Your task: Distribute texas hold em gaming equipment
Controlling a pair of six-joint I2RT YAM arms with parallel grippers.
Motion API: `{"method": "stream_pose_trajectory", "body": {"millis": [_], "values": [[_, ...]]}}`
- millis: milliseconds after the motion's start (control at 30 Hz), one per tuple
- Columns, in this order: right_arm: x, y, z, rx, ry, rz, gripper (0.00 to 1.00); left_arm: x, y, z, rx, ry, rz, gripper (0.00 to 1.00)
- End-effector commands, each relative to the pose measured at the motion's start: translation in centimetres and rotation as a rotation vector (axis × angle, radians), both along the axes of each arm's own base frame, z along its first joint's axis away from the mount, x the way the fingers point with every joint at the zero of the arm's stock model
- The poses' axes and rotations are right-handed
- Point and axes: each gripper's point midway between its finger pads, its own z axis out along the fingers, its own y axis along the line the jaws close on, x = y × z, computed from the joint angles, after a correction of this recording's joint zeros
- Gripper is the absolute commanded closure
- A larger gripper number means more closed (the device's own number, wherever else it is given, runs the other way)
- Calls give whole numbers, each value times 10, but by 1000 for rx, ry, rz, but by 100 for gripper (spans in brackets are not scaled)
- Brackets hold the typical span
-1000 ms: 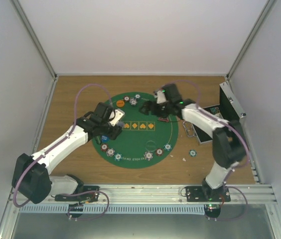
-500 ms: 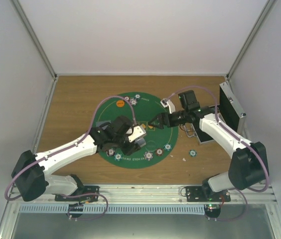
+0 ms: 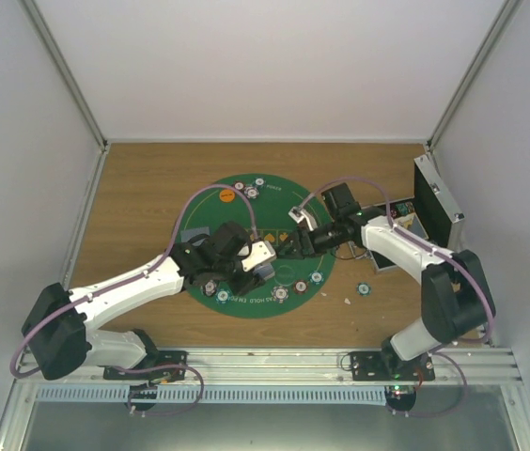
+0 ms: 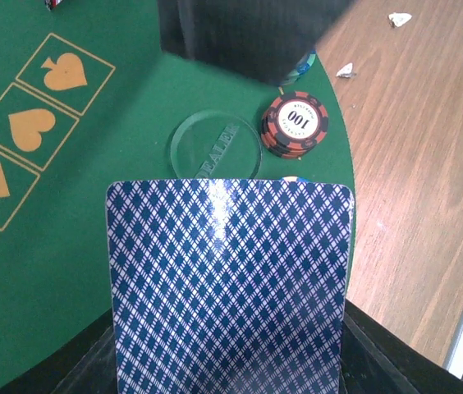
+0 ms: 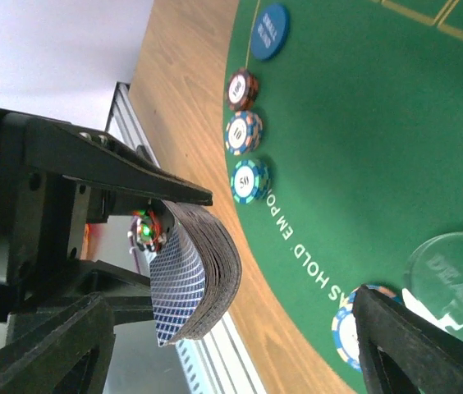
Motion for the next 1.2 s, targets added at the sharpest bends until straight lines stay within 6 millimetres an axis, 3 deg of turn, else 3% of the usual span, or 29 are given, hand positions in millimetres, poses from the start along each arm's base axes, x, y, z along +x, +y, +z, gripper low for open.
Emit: {"method": "stream_pose_trajectory", "body": {"millis": [0,267,633,867,1167], "values": [[-14,13,-5,8,24,79,23,8,-16,15,-51,-61,-39,44],[-17,21,-18,-3,53,129,32,13,-20,18,-59,-65,-30,44],[-22,33,-28,-23,64,181,36,15,-25,19,-52,-63,-34,44],[-17,23,-37,-111,32,150,39,16,-23,18,-41,-68,-27,44],[-13,9,-34,-124,29,116,41,15,-19,16,-16,-75,-34,44]]}}
